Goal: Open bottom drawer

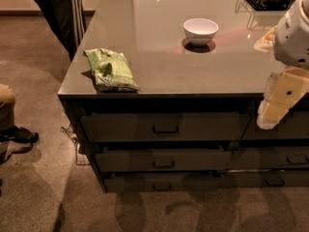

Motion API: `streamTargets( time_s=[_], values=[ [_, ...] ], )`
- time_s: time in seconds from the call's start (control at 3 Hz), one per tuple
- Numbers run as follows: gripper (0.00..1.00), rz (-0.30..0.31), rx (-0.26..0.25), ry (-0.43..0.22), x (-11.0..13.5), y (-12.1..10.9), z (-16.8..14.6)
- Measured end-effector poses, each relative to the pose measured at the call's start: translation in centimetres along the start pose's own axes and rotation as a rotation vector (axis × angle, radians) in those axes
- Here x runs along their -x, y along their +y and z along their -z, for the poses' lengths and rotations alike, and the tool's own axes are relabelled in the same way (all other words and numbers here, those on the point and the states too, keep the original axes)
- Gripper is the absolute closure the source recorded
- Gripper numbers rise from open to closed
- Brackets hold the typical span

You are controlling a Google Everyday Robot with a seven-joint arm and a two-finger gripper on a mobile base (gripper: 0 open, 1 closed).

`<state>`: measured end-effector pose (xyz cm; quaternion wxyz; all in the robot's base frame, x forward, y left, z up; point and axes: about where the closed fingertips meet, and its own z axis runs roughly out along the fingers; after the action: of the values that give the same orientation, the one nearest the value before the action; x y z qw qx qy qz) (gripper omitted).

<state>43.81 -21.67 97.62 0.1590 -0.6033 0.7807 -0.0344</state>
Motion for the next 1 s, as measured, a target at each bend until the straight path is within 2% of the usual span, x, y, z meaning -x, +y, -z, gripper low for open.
streamTargets(
  time_s=[0.33,0.67,1.0],
  values=[
    [0.0,0.005,-0.007,-0.036,0.07,0.27,-0.9],
    [0.0,0.004,-0.009,-0.04,0.08,0.23,-0.9],
    [0.0,-0.007,0.002,-0.074,-0.65,0.14,-1.4]
  ],
)
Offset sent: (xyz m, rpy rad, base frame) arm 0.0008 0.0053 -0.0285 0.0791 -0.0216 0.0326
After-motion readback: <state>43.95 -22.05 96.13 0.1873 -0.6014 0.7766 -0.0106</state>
